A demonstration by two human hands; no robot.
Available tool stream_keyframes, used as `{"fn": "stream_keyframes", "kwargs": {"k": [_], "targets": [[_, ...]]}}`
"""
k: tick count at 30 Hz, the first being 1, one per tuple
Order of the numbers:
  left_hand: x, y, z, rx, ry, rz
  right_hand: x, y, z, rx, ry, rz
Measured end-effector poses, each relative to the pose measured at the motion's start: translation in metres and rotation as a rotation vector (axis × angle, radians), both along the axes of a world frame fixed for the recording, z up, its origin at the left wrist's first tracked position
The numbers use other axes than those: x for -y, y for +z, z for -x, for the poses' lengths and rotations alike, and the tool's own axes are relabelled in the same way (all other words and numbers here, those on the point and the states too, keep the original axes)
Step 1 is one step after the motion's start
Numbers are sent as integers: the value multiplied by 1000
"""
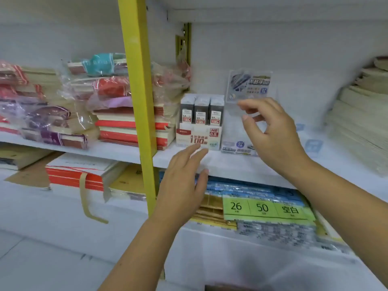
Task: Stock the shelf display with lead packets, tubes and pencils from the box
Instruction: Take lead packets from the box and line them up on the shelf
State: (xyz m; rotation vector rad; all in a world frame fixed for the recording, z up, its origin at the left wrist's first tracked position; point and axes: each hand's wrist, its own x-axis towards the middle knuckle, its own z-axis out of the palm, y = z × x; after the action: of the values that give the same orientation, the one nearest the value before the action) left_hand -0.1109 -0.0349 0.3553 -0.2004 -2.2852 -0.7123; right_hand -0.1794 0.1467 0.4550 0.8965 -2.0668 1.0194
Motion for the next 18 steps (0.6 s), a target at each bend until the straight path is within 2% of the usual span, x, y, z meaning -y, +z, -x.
{"fn": "stream_keyframes", "kwargs": {"k": [5, 7, 10, 14, 18], "targets": [[-11, -68, -54, 76, -66, 170, -43, -78, -70, 239, 120, 163], [-13, -106, -70, 200, -84, 151, -57, -130, -85, 412, 100, 169], [-23, -179, -96, 473, -96, -19, -67, -223, -103, 763, 54, 75], [-43, -264, -120, 860, -48, -261, -73, -341, -116, 1182, 19, -178], [-49, -316, -134, 1137, 19, -378, -69, -414, -120, 1436, -1, -311]]}}
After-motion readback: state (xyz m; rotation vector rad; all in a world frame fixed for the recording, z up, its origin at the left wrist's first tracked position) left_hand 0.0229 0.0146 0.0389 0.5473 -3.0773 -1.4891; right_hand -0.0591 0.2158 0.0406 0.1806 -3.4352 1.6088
